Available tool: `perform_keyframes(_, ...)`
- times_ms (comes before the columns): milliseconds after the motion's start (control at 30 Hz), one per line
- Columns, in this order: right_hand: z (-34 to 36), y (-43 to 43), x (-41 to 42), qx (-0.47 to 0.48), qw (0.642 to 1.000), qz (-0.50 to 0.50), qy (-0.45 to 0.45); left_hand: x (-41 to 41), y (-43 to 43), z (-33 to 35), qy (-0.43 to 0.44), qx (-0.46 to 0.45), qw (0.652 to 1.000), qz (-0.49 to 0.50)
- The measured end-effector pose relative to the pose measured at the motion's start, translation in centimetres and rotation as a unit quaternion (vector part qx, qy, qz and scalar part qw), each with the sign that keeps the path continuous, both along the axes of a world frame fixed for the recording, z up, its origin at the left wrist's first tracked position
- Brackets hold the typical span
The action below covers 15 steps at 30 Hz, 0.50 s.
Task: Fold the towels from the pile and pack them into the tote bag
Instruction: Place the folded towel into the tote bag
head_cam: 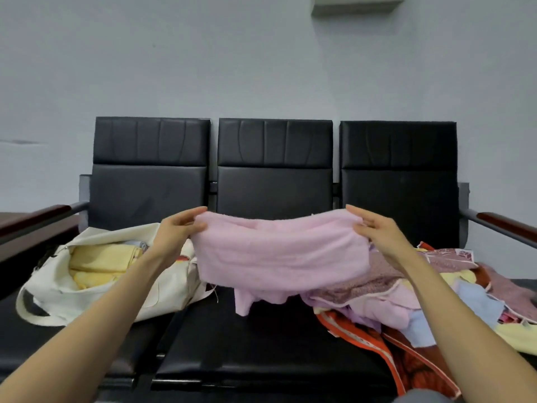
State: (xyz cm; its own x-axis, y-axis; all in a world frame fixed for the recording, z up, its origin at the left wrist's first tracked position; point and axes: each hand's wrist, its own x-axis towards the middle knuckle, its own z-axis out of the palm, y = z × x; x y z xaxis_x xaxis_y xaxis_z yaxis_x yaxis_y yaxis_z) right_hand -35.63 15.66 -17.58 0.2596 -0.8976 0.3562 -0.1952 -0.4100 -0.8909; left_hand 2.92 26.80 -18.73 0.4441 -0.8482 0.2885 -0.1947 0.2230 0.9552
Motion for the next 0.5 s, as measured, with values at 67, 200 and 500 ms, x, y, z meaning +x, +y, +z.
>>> perform_keyframes(67,2.4,0.6,-0.1,-0.047,0.997,-0.024,-0.055,-0.7,0.7,3.4,0.043,-0.076,0.996,0.012)
perform_keyframes(200,5.9,2.0,0.4,-0.066,0.986,-0.069,-0.137,-1.6,1.9,7.9,0.161,-0.133,0.978,-0.002)
perform_keyframes(500,7.2,3.4,0.1,-0.094,0.982,-0.054,-0.158,-0.8,3.4,9.4,0.061,-0.139,0.988,0.011)
